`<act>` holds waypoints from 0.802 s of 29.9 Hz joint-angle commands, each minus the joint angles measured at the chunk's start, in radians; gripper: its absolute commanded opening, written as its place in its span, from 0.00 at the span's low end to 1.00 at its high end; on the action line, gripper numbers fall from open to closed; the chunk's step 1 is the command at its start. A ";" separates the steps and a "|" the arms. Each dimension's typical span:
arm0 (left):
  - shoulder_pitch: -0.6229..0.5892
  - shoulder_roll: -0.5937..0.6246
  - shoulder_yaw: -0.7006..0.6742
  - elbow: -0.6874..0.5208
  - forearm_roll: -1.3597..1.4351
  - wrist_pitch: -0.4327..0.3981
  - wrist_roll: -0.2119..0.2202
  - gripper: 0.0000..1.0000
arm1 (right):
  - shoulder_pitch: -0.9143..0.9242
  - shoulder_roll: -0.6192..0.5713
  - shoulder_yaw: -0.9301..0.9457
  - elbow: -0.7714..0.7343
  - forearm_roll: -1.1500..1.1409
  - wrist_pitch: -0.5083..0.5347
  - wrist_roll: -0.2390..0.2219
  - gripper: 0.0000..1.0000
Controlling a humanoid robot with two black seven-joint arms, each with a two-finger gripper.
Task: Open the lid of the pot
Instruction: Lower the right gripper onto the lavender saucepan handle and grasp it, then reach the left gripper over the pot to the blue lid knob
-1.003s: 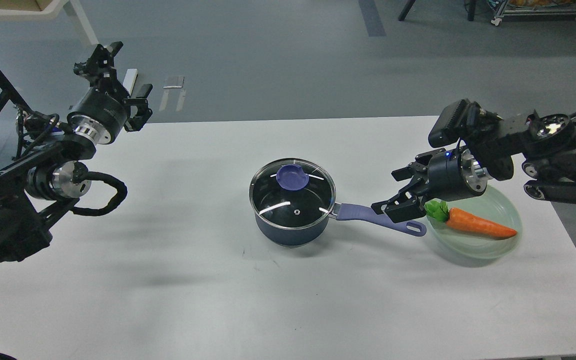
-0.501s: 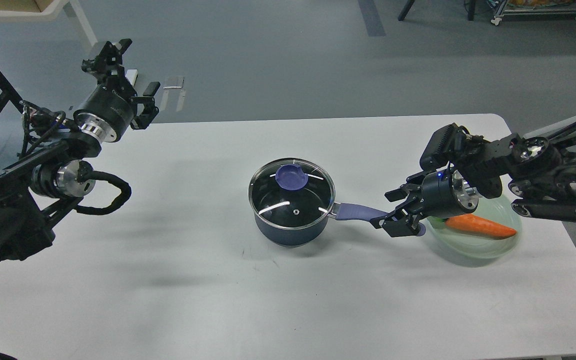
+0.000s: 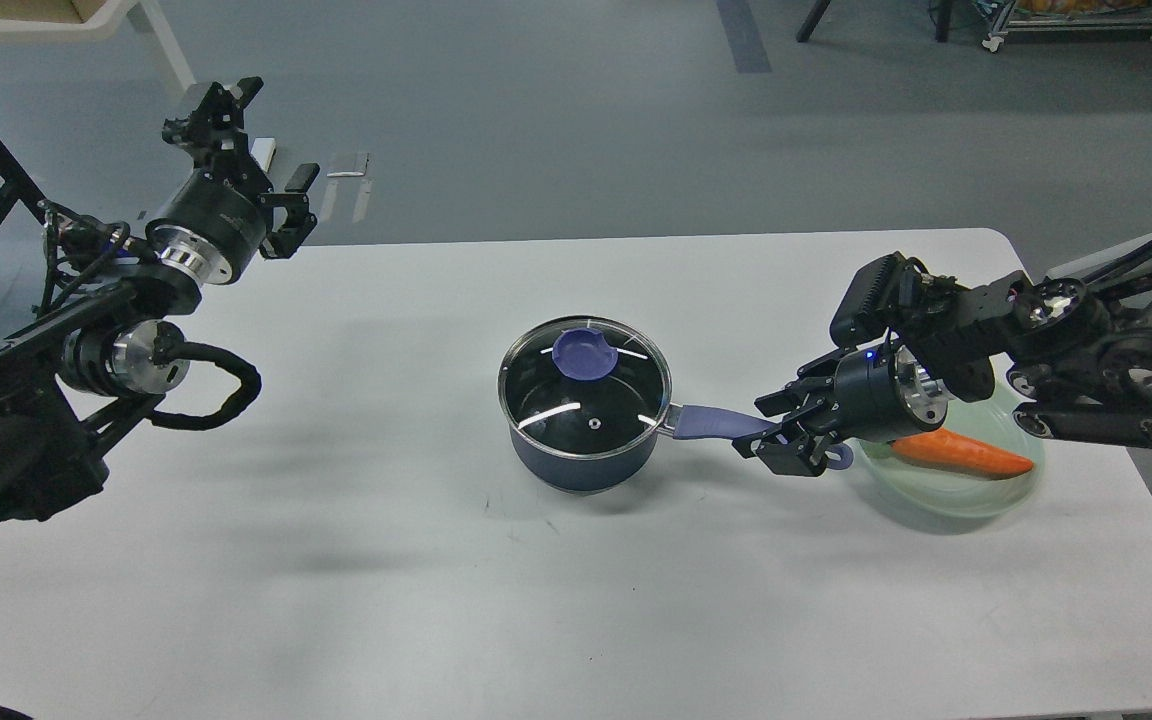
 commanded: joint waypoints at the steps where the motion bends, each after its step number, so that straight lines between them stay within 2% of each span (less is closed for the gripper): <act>1: 0.001 0.000 0.003 0.000 0.022 0.000 0.000 0.99 | -0.001 0.000 0.001 0.004 0.003 0.000 0.000 0.51; 15: 0.000 0.000 0.017 -0.037 0.059 0.001 0.000 0.99 | 0.001 0.000 -0.002 0.018 0.001 0.002 0.000 0.31; 20: -0.021 0.000 0.017 -0.060 0.252 0.000 -0.006 0.99 | 0.007 -0.003 0.000 0.018 0.001 0.002 0.000 0.23; 24: -0.066 -0.004 0.017 -0.087 0.447 -0.003 -0.009 0.99 | 0.012 -0.004 0.005 0.016 0.001 0.000 0.000 0.23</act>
